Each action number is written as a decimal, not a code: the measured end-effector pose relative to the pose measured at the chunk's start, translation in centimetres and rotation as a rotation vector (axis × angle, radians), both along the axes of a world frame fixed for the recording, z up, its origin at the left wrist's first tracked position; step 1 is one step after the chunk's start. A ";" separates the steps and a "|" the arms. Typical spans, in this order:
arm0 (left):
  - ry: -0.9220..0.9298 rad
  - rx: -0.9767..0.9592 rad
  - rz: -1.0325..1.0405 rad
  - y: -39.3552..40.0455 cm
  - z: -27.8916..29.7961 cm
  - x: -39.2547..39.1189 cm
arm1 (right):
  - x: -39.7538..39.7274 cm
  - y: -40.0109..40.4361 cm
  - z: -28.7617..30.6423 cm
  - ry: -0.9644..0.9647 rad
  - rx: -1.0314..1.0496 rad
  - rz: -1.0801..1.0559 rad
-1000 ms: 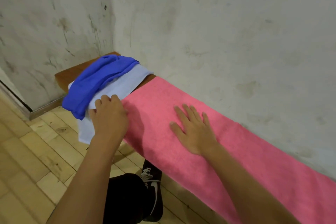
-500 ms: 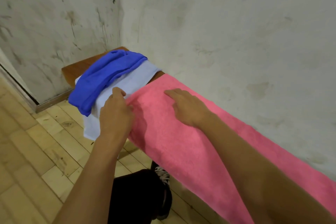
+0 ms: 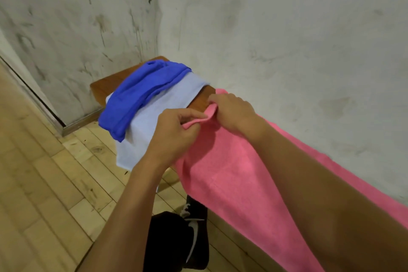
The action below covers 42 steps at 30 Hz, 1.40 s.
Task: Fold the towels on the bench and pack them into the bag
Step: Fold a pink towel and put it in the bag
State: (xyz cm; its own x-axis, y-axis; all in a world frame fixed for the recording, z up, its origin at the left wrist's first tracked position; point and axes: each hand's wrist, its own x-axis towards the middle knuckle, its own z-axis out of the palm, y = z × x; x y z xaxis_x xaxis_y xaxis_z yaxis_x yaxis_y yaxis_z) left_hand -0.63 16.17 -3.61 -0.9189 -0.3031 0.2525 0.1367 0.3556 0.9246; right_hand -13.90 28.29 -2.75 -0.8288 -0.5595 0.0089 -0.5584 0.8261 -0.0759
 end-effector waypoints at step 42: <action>-0.375 0.482 -1.135 28.4 6.3 3.2 | 6.5 31.2 7.3 -0.238 -1.354 -0.752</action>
